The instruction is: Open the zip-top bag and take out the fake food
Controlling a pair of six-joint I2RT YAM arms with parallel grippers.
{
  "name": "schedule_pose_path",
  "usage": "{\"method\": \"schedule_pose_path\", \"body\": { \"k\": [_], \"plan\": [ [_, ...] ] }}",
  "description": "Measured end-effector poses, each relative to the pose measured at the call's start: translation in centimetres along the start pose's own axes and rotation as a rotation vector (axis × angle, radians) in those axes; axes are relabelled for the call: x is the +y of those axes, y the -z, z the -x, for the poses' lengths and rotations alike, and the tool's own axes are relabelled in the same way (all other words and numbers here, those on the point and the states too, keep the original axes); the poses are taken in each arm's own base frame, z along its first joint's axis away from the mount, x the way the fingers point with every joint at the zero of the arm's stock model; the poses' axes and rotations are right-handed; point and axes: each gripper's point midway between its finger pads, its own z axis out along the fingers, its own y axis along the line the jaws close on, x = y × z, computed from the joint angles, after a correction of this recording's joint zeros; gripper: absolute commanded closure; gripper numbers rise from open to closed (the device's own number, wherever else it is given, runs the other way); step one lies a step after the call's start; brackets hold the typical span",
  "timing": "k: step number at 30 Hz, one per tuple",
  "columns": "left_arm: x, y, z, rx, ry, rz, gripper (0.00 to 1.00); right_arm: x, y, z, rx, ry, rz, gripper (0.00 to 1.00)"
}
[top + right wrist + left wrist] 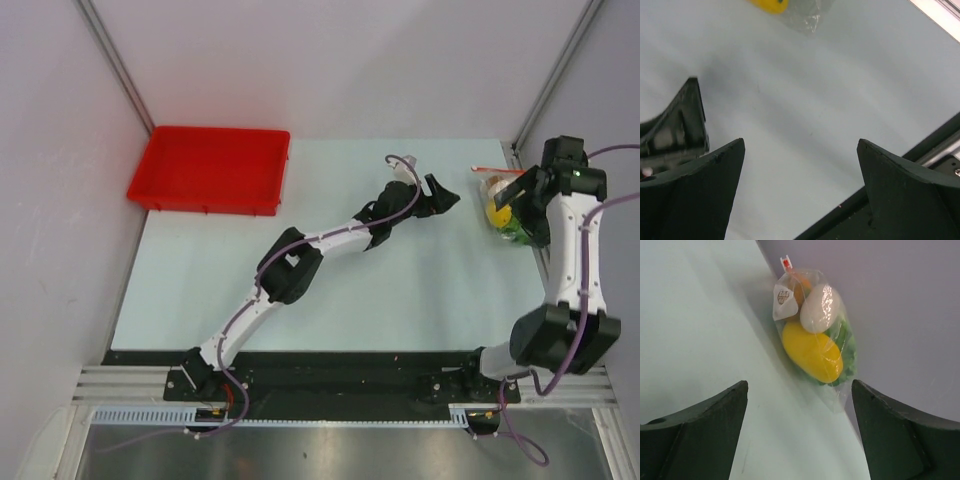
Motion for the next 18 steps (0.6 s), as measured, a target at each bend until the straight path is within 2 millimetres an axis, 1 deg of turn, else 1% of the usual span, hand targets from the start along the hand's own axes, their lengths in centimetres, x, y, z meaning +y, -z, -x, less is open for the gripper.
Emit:
{"method": "schedule_pose_path", "body": {
  "k": [1, 3, 4, 6, 7, 8, 9, 11, 12, 14, 16, 18],
  "plan": [
    [0.1, 0.3, -0.1, 0.017, -0.011, 0.002, 0.12, 0.2, -1.8, 0.4, 0.014, -0.014, -0.030, 0.00],
    [0.5, 1.5, 0.4, 0.040, -0.034, 0.021, 0.11, 0.7, -4.5, 1.2, 0.015, -0.039, -0.068, 0.00],
    [0.8, 2.4, 1.0, 0.045, -0.050, 0.037, 0.10, 0.9, -5.6, 1.5, 0.014, -0.052, -0.084, 0.00],
    [0.8, 4.3, 3.1, 0.046, -0.080, 0.058, 0.10, 0.7, -7.7, 2.5, -0.005, -0.081, -0.130, 0.00],
    [0.5, 5.0, 3.9, 0.045, -0.089, 0.059, 0.10, 0.6, -8.7, 3.1, -0.021, -0.089, -0.158, 0.00],
    [-0.2, 5.8, 5.4, 0.043, -0.105, 0.046, 0.10, 0.5, -9.6, 3.9, -0.042, -0.094, -0.180, 0.00],
    [-0.8, 6.5, 6.2, 0.049, -0.117, 0.035, 0.11, 0.6, -10.4, 4.6, -0.060, -0.096, -0.192, 0.00],
    [-2.2, 8.3, 8.4, 0.053, -0.135, 0.007, 0.11, 0.8, -12.2, 6.4, -0.106, -0.102, -0.208, 0.00],
    [-2.9, 9.1, 9.1, 0.060, -0.145, -0.009, 0.11, 0.8, -13.0, 7.4, -0.127, -0.095, -0.216, 0.00],
    [-4.1, 10.9, 9.9, 0.082, -0.165, -0.036, 0.11, 1.1, -14.9, 9.8, -0.178, -0.076, -0.227, 0.00],
    [-5.1, 12.7, 9.6, 0.124, -0.197, -0.057, 0.11, 0.9, -16.1, 11.2, -0.204, -0.062, -0.231, 0.00],
    [-5.8, 14.6, 8.6, 0.184, -0.237, -0.070, 0.10, 0.8, -17.6, 12.4, -0.226, -0.034, -0.235, 0.00]
  ]
}}
